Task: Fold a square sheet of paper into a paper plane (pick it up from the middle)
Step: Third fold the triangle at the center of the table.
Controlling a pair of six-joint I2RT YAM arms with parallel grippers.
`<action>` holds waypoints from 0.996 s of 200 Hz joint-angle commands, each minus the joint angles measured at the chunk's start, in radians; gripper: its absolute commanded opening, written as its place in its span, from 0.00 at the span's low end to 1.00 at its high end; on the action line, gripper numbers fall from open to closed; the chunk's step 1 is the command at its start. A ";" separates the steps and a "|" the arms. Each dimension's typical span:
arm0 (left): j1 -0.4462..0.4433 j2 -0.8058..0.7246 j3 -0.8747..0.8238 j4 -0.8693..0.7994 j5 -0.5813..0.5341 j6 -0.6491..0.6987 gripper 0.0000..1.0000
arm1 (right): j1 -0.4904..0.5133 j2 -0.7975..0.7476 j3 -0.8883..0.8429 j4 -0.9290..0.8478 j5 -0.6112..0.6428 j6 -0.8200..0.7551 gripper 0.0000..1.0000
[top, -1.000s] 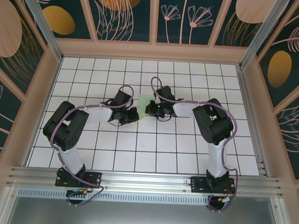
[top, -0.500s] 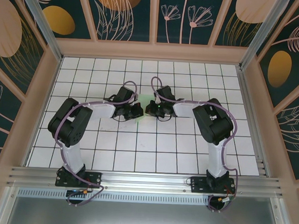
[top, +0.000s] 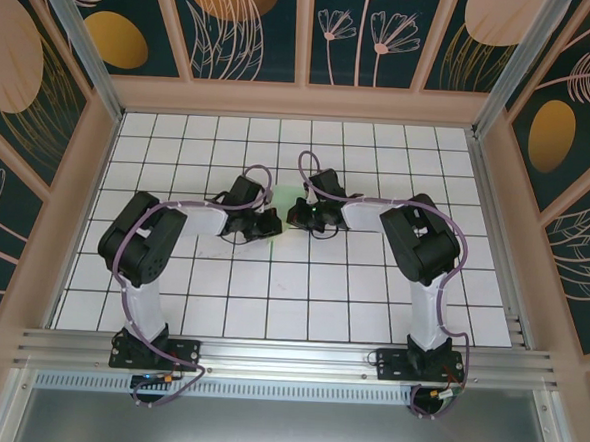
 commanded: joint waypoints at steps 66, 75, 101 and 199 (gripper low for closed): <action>-0.001 -0.118 -0.190 -0.165 -0.016 0.068 0.02 | -0.011 0.082 -0.028 -0.148 0.083 0.003 0.00; -0.001 -0.135 -0.198 -0.166 -0.024 0.063 0.02 | -0.012 0.081 -0.028 -0.148 0.082 0.002 0.00; -0.001 -0.155 -0.162 -0.167 -0.024 0.054 0.02 | -0.010 0.067 -0.017 -0.137 0.055 -0.019 0.00; -0.002 -0.127 0.035 -0.038 -0.098 -0.008 0.07 | -0.006 -0.113 0.021 -0.135 0.033 -0.105 0.02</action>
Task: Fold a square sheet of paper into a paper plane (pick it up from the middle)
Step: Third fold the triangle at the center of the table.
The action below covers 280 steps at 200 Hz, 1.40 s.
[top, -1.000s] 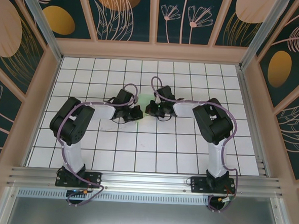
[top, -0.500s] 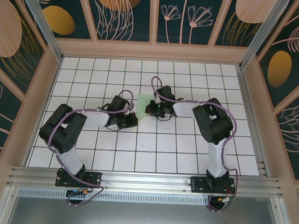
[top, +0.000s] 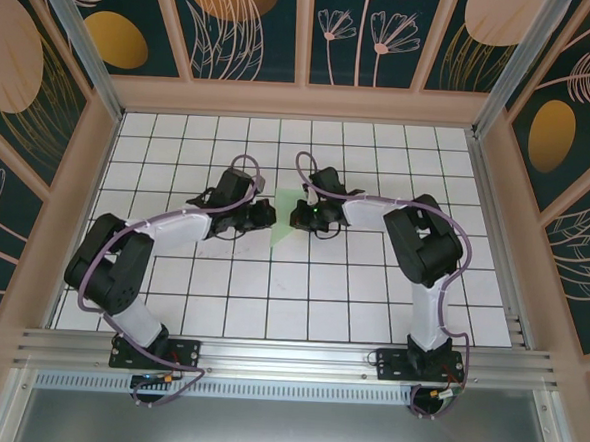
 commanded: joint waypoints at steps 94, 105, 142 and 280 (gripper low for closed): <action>-0.001 0.235 0.155 -0.028 -0.112 0.012 0.02 | -0.051 -0.223 -0.237 0.193 0.122 0.314 0.44; -0.001 0.242 0.156 -0.028 -0.122 0.014 0.02 | -0.051 -0.214 -0.238 0.204 0.108 0.328 0.47; 0.000 0.267 0.160 -0.051 -0.164 0.000 0.00 | -0.044 -0.179 -0.208 0.202 0.082 0.365 0.49; -0.001 0.285 0.147 -0.078 -0.167 -0.006 0.00 | -0.019 -0.073 -0.117 0.160 0.057 0.397 0.46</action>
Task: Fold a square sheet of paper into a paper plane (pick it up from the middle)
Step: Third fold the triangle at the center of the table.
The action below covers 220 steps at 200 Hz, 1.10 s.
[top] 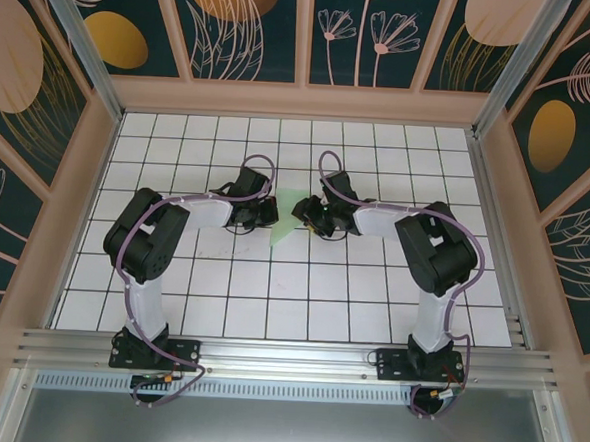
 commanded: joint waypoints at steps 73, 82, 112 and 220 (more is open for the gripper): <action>0.000 0.022 -0.006 -0.042 -0.006 -0.008 0.00 | 0.005 0.029 0.038 0.032 -0.038 0.025 0.38; 0.000 0.023 -0.006 -0.042 -0.004 -0.008 0.00 | 0.004 0.024 0.037 0.032 -0.037 0.024 0.37; 0.000 0.024 -0.005 -0.042 -0.002 -0.008 0.00 | 0.004 0.020 0.036 0.027 -0.039 0.024 0.35; -0.001 0.028 -0.003 -0.042 0.000 -0.008 0.00 | 0.003 -0.016 0.018 0.010 -0.014 0.001 0.42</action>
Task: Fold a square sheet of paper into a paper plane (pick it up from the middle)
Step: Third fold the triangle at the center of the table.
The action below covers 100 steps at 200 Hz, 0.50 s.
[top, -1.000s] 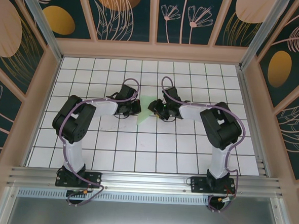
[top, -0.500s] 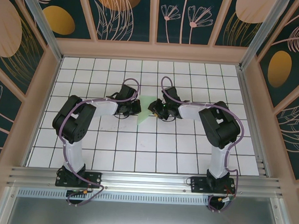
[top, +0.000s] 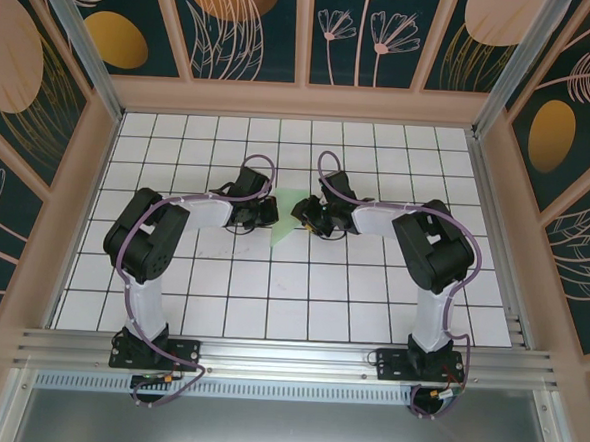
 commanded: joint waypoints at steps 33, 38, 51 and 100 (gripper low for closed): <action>0.000 0.028 -0.003 -0.043 0.000 -0.007 0.00 | 0.003 -0.055 -0.006 0.000 0.011 -0.014 0.42; 0.000 0.028 -0.001 -0.044 0.000 -0.007 0.00 | 0.002 -0.056 -0.007 0.000 0.012 -0.014 0.42; 0.000 0.030 -0.001 -0.044 0.000 -0.007 0.00 | 0.004 -0.057 -0.008 0.001 0.013 -0.014 0.43; 0.000 0.028 -0.003 -0.044 0.001 -0.007 0.00 | 0.003 -0.036 -0.005 0.025 -0.002 -0.007 0.45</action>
